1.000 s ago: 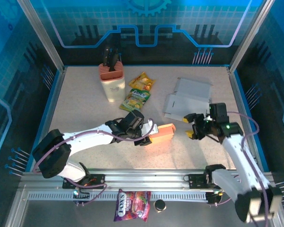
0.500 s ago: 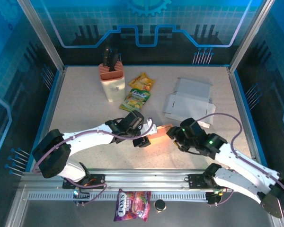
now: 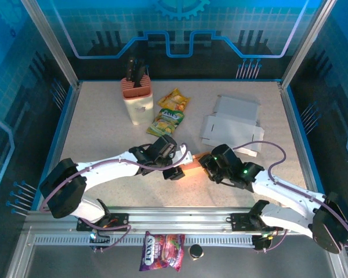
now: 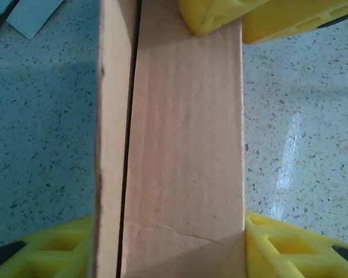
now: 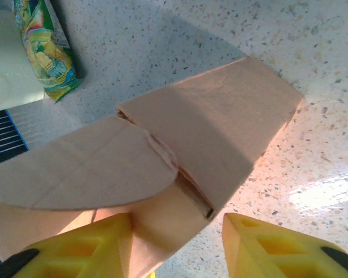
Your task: Fold the paper box
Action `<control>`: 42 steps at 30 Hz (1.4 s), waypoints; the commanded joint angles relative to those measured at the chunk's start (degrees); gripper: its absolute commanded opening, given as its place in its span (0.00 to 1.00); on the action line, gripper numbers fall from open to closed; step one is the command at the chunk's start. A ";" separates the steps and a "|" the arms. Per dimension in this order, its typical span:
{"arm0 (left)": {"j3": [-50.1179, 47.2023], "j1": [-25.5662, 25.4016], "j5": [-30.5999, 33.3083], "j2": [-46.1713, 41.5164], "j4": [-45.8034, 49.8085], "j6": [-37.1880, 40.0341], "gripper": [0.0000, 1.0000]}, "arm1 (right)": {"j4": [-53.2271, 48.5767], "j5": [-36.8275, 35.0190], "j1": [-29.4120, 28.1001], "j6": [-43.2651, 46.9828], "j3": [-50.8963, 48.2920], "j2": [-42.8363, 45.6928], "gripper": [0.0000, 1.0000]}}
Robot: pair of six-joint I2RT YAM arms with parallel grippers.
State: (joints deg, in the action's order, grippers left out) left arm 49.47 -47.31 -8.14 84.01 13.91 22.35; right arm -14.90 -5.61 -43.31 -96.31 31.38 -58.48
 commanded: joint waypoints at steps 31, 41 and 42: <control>0.69 0.25 -0.27 -2.34 4.37 4.28 0.39 | -25.12 20.82 22.57 64.83 14.95 8.22 0.41; 1.06 0.81 -0.38 -2.13 4.95 4.41 0.41 | -30.11 21.67 20.34 79.10 21.40 -1.60 0.38; 1.06 0.79 -0.38 -2.09 4.98 4.35 0.41 | -30.70 20.86 19.89 79.79 21.51 -2.17 0.39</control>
State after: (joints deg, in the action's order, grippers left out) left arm 50.54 -46.98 -8.19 82.87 16.78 25.65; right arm -42.11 14.44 -22.28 -23.07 51.11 -59.55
